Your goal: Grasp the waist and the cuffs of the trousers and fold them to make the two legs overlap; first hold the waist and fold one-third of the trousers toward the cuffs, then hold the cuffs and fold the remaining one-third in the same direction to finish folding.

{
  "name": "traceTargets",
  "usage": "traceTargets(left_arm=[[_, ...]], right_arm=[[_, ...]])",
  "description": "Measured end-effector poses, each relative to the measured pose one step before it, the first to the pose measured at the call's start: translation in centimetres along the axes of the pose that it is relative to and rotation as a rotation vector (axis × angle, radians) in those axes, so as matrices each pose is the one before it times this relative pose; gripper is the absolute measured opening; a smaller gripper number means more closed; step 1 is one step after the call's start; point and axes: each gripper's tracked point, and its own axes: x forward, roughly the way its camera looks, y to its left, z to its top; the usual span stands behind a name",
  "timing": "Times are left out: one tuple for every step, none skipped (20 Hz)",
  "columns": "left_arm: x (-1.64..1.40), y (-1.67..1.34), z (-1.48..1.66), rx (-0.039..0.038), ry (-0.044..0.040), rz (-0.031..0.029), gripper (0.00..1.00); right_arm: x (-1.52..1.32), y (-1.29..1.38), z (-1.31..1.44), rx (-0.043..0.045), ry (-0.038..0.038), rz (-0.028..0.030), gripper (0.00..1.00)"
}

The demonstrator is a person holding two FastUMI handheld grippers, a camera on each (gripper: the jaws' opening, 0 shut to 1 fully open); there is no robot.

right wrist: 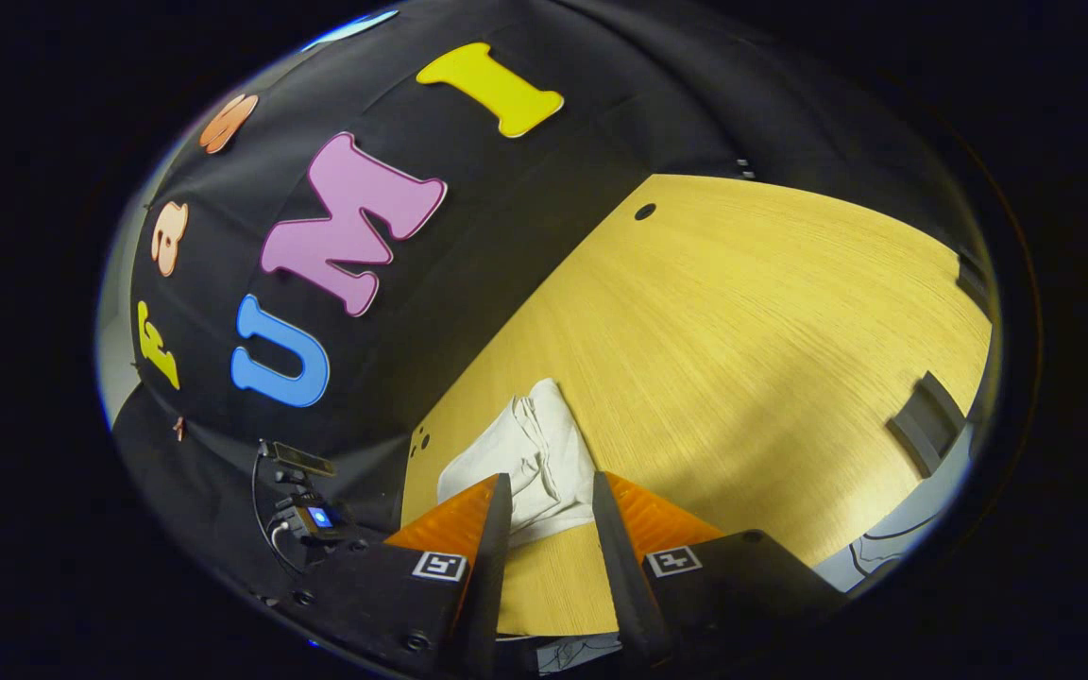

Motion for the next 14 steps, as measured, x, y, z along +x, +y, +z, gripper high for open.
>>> traceTargets(left_arm=[[-1.077, -0.015, -0.214, -0.00262, -0.00565, -0.01023, 0.59], [-1.043, 0.342, -0.036, -0.00936, -0.01424, 0.00561, 0.59], [-1.134, 0.590, 0.238, -0.01716, -0.02179, 0.01724, 0.59], [-1.298, 0.551, 0.224, -0.02065, -0.02678, 0.02107, 0.60], [-1.455, 0.614, 0.620, -0.02099, -0.03433, 0.02550, 0.61], [-1.766, 0.651, 0.851, -0.02255, -0.04263, 0.02736, 0.70], [-1.735, 0.768, 0.942, -0.02710, -0.04784, 0.02963, 0.61], [-1.772, 0.720, 0.758, -0.03115, -0.05041, 0.02676, 0.62], [-1.315, 0.923, 1.098, -0.03051, -0.04893, 0.02798, 0.63], [-1.028, 1.004, 0.765, -0.02865, -0.04622, 0.02900, 0.64], [-1.338, 0.871, 0.734, -0.02672, -0.04188, 0.02690, 0.72], [-1.145, 0.583, 0.339, -0.02276, -0.03721, 0.02570, 0.64], [-1.151, 0.870, 0.469, -0.01995, -0.03503, 0.02946, 0.72], [-1.239, 1.050, 0.448, -0.01828, -0.03361, 0.02940, 0.72]], right_arm=[[0.239, 0.760, -0.377, -0.01700, 0.01266, 0.01661, 0.54], [0.186, 0.766, -0.265, -0.01741, 0.01153, 0.01991, 0.54], [0.256, 0.793, -0.356, -0.01684, 0.01258, 0.01733, 0.54], [0.119, 0.677, -0.427, -0.01549, 0.01216, 0.01617, 0.54], [0.338, 0.873, -0.271, -0.01558, 0.01024, 0.01648, 0.54], [0.233, 0.749, -0.301, -0.01584, 0.00976, 0.01370, 0.54], [0.498, 0.849, -0.255, -0.01163, 0.01081, 0.01491, 0.54], [0.362, 0.823, -0.314, -0.00820, 0.01137, 0.01709, 0.54], [0.552, 0.907, -0.153, -0.00449, 0.01081, 0.01743, 0.54], [0.597, 0.781, -0.118, -0.00358, 0.00869, 0.01576, 0.54], [0.504, 0.572, -0.072, -0.00319, 0.00577, 0.01055, 0.54], [0.285, 0.631, -0.166, -0.00475, 0.00697, 0.01068, 0.54], [0.462, 0.372, -0.050, -0.00253, 0.00931, 0.00453, 0.54], [0.464, 0.301, -0.189, -0.00115, 0.01047, 0.00439, 0.54]])
